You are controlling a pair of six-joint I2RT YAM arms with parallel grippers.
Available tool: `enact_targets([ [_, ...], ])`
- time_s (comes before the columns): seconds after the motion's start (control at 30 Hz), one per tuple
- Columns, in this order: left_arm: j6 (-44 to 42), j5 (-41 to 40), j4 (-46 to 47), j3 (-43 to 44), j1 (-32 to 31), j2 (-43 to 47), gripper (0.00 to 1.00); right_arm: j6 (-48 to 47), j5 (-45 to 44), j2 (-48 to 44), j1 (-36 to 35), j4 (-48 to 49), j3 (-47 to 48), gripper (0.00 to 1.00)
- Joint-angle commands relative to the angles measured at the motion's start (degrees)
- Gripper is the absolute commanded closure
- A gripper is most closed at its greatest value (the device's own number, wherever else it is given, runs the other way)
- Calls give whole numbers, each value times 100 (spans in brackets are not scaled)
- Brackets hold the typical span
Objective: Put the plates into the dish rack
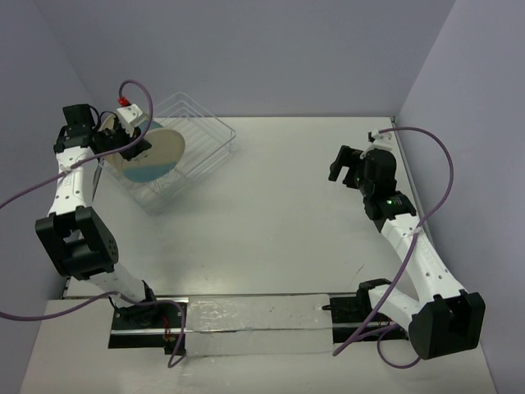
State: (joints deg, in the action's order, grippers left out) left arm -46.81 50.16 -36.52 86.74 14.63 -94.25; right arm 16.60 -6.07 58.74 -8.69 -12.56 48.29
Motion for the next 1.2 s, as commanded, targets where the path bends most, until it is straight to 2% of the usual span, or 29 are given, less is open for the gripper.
enact_targets([
  [0.0,-627,281,261,-14,31,86,100,-126,-158,5,25,34,40,0],
  [0.57,-329,152,637,-298,31,-375,100,-105,-105,67,25,-19,75,0],
  [0.67,-265,56,703,-337,31,-467,97,-94,-144,30,25,-17,57,0],
  [0.7,-279,73,694,-346,31,-493,93,-89,-171,26,25,-30,57,0],
  [0.77,-264,84,694,-372,29,-543,77,-103,-203,22,25,-38,49,0],
  [0.8,-221,100,701,-387,22,-558,74,-96,-212,15,25,-45,49,0],
  [0.87,-279,132,655,-389,17,-612,57,-102,-213,15,25,-45,54,0],
  [1.0,-206,-49,663,-316,-4,-647,33,-96,-210,-12,27,-71,46,0],
  [1.03,-191,-83,666,-276,-2,-647,31,-98,-212,-16,32,-69,38,0],
  [1.07,-122,-201,667,-215,3,-645,23,-105,-220,-34,25,-64,30,0],
  [1.17,47,-358,662,-40,-4,-586,15,-87,-215,-81,25,-72,19,0],
])
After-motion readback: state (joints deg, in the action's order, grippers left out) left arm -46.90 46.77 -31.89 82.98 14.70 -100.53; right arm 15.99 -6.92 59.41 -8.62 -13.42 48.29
